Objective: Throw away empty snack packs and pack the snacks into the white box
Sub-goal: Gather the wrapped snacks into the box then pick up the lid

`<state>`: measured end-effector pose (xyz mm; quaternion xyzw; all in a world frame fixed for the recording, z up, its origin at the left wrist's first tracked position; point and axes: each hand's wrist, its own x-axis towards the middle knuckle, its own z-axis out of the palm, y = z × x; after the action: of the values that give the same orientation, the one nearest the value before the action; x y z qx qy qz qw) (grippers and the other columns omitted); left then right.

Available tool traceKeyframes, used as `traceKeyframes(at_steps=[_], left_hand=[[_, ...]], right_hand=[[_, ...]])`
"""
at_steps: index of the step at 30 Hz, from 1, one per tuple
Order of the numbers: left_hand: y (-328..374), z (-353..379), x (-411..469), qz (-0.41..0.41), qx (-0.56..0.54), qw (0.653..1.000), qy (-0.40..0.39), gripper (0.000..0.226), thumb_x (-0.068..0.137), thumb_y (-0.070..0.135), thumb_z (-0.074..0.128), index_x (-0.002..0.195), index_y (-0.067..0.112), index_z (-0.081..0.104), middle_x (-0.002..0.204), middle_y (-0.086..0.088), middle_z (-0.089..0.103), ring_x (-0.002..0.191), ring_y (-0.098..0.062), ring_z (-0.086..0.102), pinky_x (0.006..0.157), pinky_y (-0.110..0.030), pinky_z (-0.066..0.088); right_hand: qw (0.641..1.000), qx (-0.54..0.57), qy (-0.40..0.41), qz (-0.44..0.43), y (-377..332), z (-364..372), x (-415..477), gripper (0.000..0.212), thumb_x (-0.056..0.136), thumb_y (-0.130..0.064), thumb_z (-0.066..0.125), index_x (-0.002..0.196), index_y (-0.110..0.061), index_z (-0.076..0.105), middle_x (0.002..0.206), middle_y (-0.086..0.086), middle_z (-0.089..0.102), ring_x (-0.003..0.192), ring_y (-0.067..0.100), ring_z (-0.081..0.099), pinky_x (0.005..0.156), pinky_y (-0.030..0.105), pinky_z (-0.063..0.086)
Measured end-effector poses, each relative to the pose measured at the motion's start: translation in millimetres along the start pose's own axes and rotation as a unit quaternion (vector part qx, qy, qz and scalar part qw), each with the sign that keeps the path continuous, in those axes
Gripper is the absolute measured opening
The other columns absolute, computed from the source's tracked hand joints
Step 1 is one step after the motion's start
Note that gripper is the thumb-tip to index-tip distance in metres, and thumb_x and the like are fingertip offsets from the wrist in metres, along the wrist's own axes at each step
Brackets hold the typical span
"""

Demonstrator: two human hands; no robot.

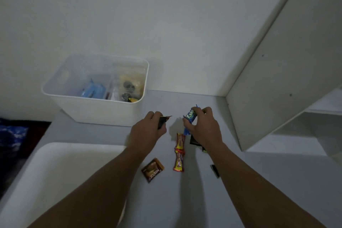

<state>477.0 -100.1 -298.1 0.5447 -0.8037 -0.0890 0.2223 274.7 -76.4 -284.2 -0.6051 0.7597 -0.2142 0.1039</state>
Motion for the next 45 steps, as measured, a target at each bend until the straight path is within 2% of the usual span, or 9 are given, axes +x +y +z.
traceKeyframes(at_steps=[12,16,19,23,28,32,35,41,45], left_hand=[[-80.3,-151.2,63.2,-0.04,0.049,0.989,0.137,0.028,0.093,0.042,0.054,0.104,0.017,0.057,0.092,-0.003,0.061,0.078,-0.025,0.062,0.056,-0.03,0.036],[-122.5,-167.7,77.3,-0.065,0.086,0.985,0.137,0.025,0.091,0.042,0.053,0.095,0.017,0.055,0.085,-0.003,0.061,0.08,-0.025,0.055,0.057,-0.034,0.039],[-148.8,-163.9,85.5,-0.072,0.034,0.99,0.121,0.025,0.091,0.039,0.057,0.095,0.014,0.055,0.084,-0.007,0.06,0.08,-0.027,0.054,0.061,-0.038,0.043],[-170.2,-150.6,88.9,-0.084,-0.043,0.992,0.083,0.025,0.092,0.036,0.057,0.099,0.012,0.054,0.088,-0.009,0.057,0.081,-0.029,0.056,0.064,-0.042,0.048],[-178.7,-139.5,96.3,-0.067,-0.061,0.994,0.058,0.028,0.094,0.039,0.056,0.101,0.013,0.054,0.088,-0.006,0.055,0.08,-0.025,0.054,0.064,-0.038,0.045],[-168.2,-129.7,103.7,-0.048,-0.072,0.995,0.04,0.027,0.094,0.035,0.057,0.106,0.012,0.055,0.093,-0.009,0.058,0.085,-0.026,0.056,0.067,-0.037,0.045],[-155.0,-120.5,106.6,-0.039,-0.076,0.996,0.012,0.029,0.094,0.036,0.057,0.109,0.012,0.055,0.096,-0.009,0.059,0.089,-0.026,0.057,0.069,-0.033,0.042],[-135.8,-105.7,101.4,-0.05,-0.052,0.997,-0.03,0.044,0.091,0.051,0.055,0.115,0.015,0.058,0.111,-0.006,0.063,0.1,-0.023,0.058,0.083,-0.037,0.051],[-127.5,-104.4,90.7,-0.057,-0.027,0.997,-0.044,0.048,0.094,0.052,0.05,0.124,0.015,0.058,0.122,-0.005,0.063,0.109,-0.022,0.058,0.092,-0.035,0.05]], right_hand=[[0.99,0.099,0.061,-0.078,-184.6,-45.2,75.1,0.049,0.087,-0.053,0.063,0.126,-0.025,0.056,0.112,0.005,0.05,0.089,0.023,0.061,0.076,0.032,0.051],[0.986,0.142,0.049,-0.076,-231.9,-20.4,96.4,0.048,0.086,-0.051,0.065,0.126,-0.024,0.056,0.113,0.005,0.051,0.089,0.02,0.059,0.076,0.029,0.048],[0.982,0.174,0.038,-0.067,-251.5,7.5,105.7,0.047,0.086,-0.049,0.066,0.124,-0.023,0.057,0.111,0.005,0.052,0.087,0.016,0.056,0.075,0.026,0.045],[0.983,0.172,-0.008,-0.061,-251.9,46.0,101.0,0.048,0.086,-0.047,0.067,0.126,-0.022,0.056,0.115,0.007,0.052,0.101,0.022,0.059,0.08,0.024,0.044],[0.988,0.124,-0.077,-0.042,-230.3,55.9,96.2,0.061,0.085,-0.059,0.06,0.137,-0.028,0.053,0.135,0.004,0.049,0.115,0.024,0.058,0.099,0.038,0.048],[0.998,0.014,-0.015,-0.059,-213.8,45.9,99.5,0.043,0.099,-0.039,0.045,0.135,-0.016,0.055,0.138,0.008,0.052,0.122,0.026,0.051,0.099,0.036,0.044],[0.995,-0.059,-0.061,-0.049,-197.8,43.1,98.8,0.041,0.103,-0.033,0.035,0.129,-0.008,0.054,0.135,0.012,0.053,0.123,0.029,0.049,0.098,0.038,0.043],[0.988,-0.065,-0.124,-0.066,-184.6,36.3,88.9,0.048,0.103,-0.028,0.035,0.143,-0.002,0.039,0.148,0.015,0.043,0.136,0.027,0.041,0.108,0.035,0.035],[0.986,-0.051,-0.15,-0.059,-175.5,34.8,87.4,0.053,0.105,-0.038,0.026,0.143,-0.004,0.041,0.146,0.015,0.046,0.136,0.027,0.042,0.109,0.038,0.037]])
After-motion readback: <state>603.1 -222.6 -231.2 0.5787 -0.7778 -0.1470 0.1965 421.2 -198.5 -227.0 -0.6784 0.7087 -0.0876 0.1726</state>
